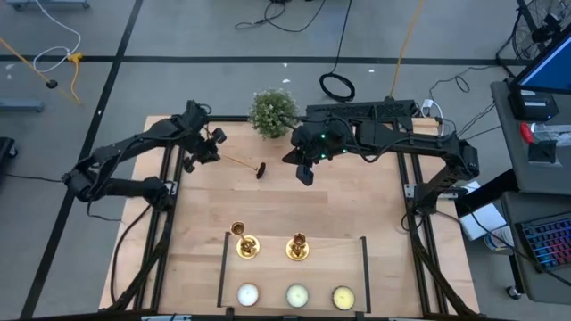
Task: Pick & Place candle stick holders
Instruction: Put the gold candle stand on the shelf
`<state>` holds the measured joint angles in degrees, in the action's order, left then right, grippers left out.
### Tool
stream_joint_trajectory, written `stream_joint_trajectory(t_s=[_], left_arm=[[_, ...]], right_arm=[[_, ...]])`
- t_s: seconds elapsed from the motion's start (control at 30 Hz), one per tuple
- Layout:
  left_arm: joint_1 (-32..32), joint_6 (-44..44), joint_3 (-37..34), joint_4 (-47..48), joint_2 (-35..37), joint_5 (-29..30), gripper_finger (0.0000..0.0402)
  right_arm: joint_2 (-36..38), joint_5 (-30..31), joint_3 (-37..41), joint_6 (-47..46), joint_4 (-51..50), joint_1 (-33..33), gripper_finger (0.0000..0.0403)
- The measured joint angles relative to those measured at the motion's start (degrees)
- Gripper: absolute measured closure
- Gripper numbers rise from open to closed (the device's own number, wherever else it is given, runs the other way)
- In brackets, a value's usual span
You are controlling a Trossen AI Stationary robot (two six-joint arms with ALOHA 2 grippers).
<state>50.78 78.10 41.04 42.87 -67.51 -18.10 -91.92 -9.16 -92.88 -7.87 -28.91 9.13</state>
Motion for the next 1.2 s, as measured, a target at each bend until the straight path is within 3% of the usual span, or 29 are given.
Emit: stream_joint_trajectory(t_s=[0.37,0.63,1.2], left_arm=[[0.26,5.08,0.0,-11.22,-6.36,1.83,0.0244],[0.26,4.19,0.0,-10.82,-10.76,0.1,0.0179],[0.24,0.14,-0.02,-12.03,-16.84,1.96,0.0163]], right_arm=[[0.0,-0.12,0.0,1.07,-0.47,-2.92,0.0403],[-0.02,-0.1,0.0,0.45,-1.89,-2.87,0.0403],[-0.02,0.1,0.0,-0.42,-2.7,-2.87,0.0403]])
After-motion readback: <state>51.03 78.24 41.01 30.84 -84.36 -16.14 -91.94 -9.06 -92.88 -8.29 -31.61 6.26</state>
